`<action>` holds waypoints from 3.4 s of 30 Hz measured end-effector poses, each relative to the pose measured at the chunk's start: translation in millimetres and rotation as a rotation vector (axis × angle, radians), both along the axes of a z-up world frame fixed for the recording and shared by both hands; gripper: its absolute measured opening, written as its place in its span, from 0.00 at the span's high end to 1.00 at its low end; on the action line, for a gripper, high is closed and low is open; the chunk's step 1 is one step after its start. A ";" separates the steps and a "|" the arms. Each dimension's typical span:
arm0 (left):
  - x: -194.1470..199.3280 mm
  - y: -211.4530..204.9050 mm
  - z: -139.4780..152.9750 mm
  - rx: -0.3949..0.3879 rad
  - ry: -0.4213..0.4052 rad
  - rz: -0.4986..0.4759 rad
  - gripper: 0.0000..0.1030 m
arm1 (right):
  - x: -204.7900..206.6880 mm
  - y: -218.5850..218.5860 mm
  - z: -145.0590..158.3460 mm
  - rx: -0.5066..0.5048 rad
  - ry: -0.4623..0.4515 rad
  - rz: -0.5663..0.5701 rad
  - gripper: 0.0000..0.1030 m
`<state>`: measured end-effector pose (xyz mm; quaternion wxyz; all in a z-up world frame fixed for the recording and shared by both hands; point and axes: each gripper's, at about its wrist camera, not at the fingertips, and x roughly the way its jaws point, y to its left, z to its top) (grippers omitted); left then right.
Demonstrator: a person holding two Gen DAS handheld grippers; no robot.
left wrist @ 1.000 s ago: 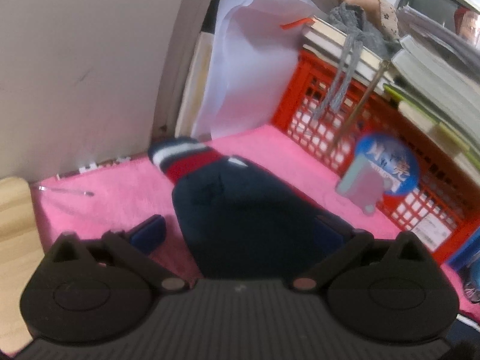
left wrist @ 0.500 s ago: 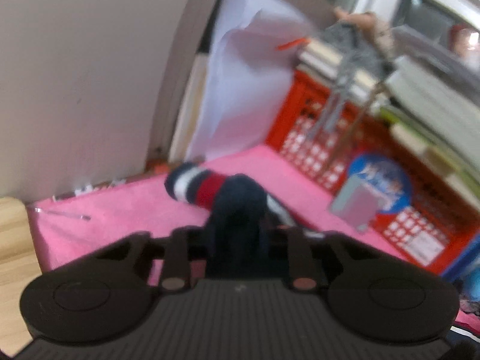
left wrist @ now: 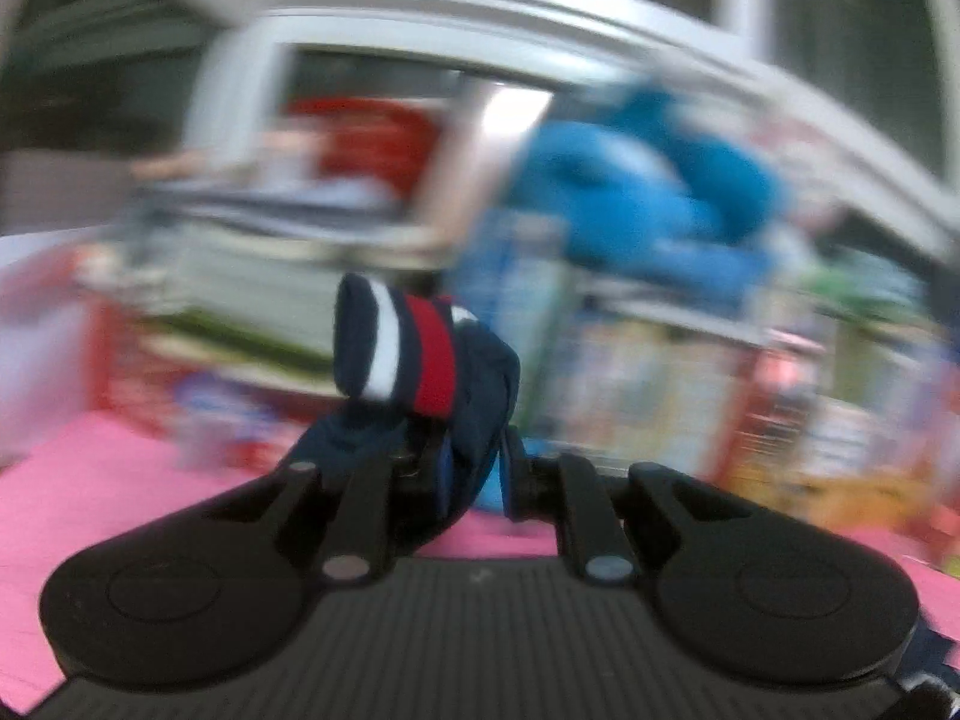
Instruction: Fold clothes
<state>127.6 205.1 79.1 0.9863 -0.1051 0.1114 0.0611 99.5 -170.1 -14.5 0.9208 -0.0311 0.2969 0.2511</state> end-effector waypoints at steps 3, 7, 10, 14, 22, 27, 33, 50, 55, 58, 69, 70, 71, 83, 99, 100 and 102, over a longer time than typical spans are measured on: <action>18.0 -73.0 1.0 0.043 0.022 -0.168 0.86 | -2.9 -29.6 9.0 0.105 -0.001 -0.056 0.00; 44.8 -168.5 -19.8 0.144 0.090 -0.344 0.84 | -6.0 -71.6 18.9 0.235 0.007 -0.142 0.00; 62.6 -209.5 -47.5 0.165 0.214 -0.423 0.81 | -7.7 -100.7 22.1 0.300 0.021 -0.197 0.00; 63.2 -232.6 -74.9 0.137 0.329 -0.566 0.72 | -3.9 -125.4 20.3 0.362 0.051 -0.230 0.00; 15.4 -193.4 -63.5 0.206 0.268 -0.544 0.49 | 27.3 -125.2 7.1 0.425 0.201 -0.209 0.00; 2.3 -136.8 -52.6 0.253 0.253 -0.340 0.47 | 62.4 -85.4 24.1 0.330 0.196 -0.122 0.00; -6.2 -71.0 -59.2 0.194 0.294 -0.136 0.46 | 117.3 -32.8 22.7 0.187 0.182 -0.126 0.00; -29.7 -62.9 -63.7 0.190 0.275 -0.302 0.34 | 154.9 -41.8 69.7 0.086 0.064 -0.117 0.84; -26.1 -78.3 -68.8 0.247 0.285 -0.321 0.32 | 174.2 -69.8 78.8 0.120 0.017 -0.209 0.84; -19.2 -82.7 -73.8 0.277 0.311 -0.281 0.31 | 185.1 -82.1 69.7 0.111 0.021 -0.261 0.84; 19.6 -112.8 -93.7 0.440 0.352 -0.191 0.30 | 200.8 -98.2 18.8 0.079 0.104 -0.340 0.82; 20.9 -109.7 -95.7 0.459 0.356 -0.145 0.30 | 200.9 -99.1 16.1 0.073 0.108 -0.340 0.81; 21.4 -103.4 -96.8 0.464 0.358 -0.108 0.30 | 200.9 -99.9 13.8 0.065 0.106 -0.341 0.80; 12.9 -82.0 -112.1 0.540 0.404 -0.093 0.28 | 202.6 -82.1 -3.7 -0.232 -0.001 -0.374 0.79; -29.0 -72.8 -34.5 0.056 0.098 -0.511 0.18 | 174.6 -7.0 64.2 0.010 -0.071 -0.132 0.55; -22.2 -74.1 -32.0 0.033 0.080 -0.489 0.18 | 174.6 4.2 61.7 0.019 -0.065 -0.102 0.55; 0.8 -85.0 -38.5 0.112 0.112 -0.339 0.19 | 172.9 23.5 50.7 0.030 -0.039 -0.048 0.55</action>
